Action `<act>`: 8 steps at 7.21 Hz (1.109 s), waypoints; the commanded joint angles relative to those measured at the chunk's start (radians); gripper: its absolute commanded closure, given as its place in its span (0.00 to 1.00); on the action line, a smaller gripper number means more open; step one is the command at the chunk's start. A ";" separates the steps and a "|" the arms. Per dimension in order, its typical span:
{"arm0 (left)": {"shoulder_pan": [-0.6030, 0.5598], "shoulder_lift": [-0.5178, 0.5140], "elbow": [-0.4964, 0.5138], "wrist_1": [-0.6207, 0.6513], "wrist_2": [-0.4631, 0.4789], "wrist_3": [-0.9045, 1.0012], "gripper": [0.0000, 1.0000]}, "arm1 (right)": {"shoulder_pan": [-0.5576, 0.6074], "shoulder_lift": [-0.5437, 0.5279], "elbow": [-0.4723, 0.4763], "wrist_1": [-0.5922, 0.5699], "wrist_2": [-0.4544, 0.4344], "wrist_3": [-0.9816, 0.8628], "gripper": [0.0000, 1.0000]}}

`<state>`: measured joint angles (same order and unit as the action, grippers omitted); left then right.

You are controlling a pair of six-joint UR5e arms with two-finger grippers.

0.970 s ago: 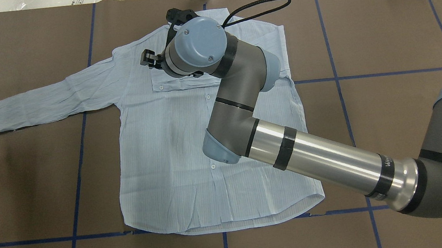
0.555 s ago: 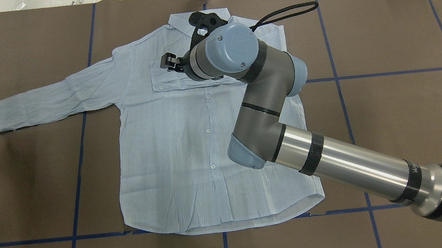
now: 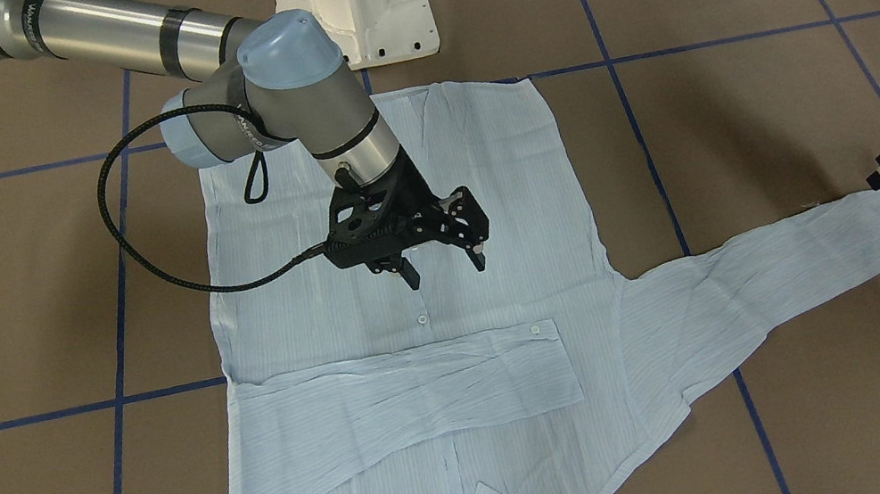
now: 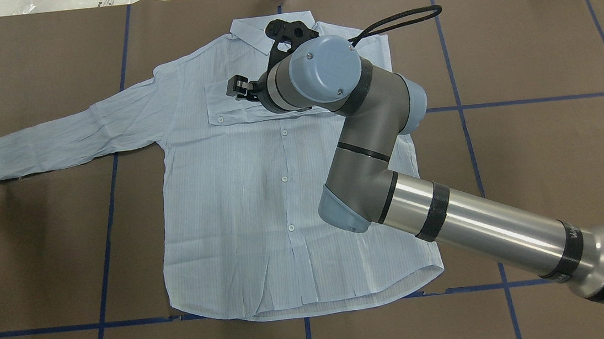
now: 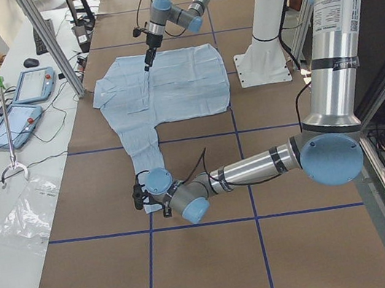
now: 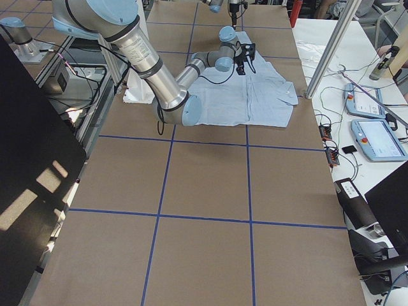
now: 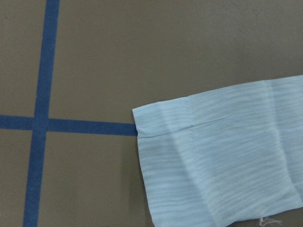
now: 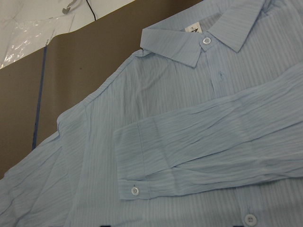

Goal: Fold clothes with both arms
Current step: 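Release the sleeve and draw the right gripper back beside the collar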

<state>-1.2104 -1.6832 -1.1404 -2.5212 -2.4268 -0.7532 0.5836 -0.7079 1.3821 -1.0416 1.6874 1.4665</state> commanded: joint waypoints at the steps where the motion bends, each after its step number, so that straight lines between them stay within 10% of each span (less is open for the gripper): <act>1: 0.012 -0.016 0.018 -0.001 0.000 0.000 0.21 | -0.001 -0.027 0.031 0.000 0.000 -0.002 0.11; 5: 0.025 -0.030 0.041 -0.002 0.000 0.000 0.40 | 0.005 -0.137 0.149 0.000 0.003 -0.049 0.12; 7: 0.026 -0.030 0.053 -0.002 0.000 0.002 0.92 | 0.005 -0.140 0.150 0.000 0.003 -0.049 0.12; 8: 0.026 -0.030 0.051 -0.002 -0.001 0.000 1.00 | 0.005 -0.140 0.150 0.000 0.003 -0.049 0.11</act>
<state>-1.1845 -1.7134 -1.0918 -2.5234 -2.4270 -0.7525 0.5889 -0.8466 1.5309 -1.0416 1.6905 1.4183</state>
